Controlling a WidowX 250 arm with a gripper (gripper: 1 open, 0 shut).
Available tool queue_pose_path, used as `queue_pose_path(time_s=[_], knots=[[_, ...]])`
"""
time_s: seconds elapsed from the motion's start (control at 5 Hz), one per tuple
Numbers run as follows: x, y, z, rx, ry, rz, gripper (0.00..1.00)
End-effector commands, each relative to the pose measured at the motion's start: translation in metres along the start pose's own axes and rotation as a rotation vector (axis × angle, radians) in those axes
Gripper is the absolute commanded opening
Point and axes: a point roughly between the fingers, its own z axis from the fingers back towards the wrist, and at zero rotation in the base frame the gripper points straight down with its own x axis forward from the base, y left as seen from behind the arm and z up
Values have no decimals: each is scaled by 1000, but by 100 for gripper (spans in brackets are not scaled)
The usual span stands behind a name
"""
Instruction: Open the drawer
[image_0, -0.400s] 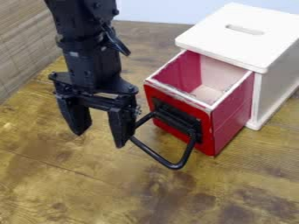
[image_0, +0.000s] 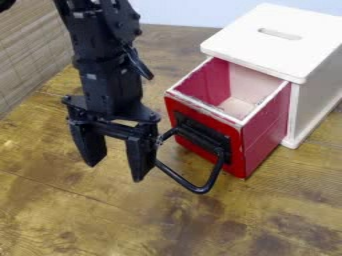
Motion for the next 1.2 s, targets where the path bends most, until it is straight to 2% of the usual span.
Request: queue_pose_path(time_s=[0.0, 0.2, 0.4, 0.6, 1.0], knots=[[2, 15, 28, 9, -70, 39, 100], [13, 21, 39, 11, -95, 26, 100], [22, 21, 34, 40, -86, 8, 100], [28, 18, 31, 56, -70, -9, 100], [16, -3, 36, 33, -67, 135, 100]])
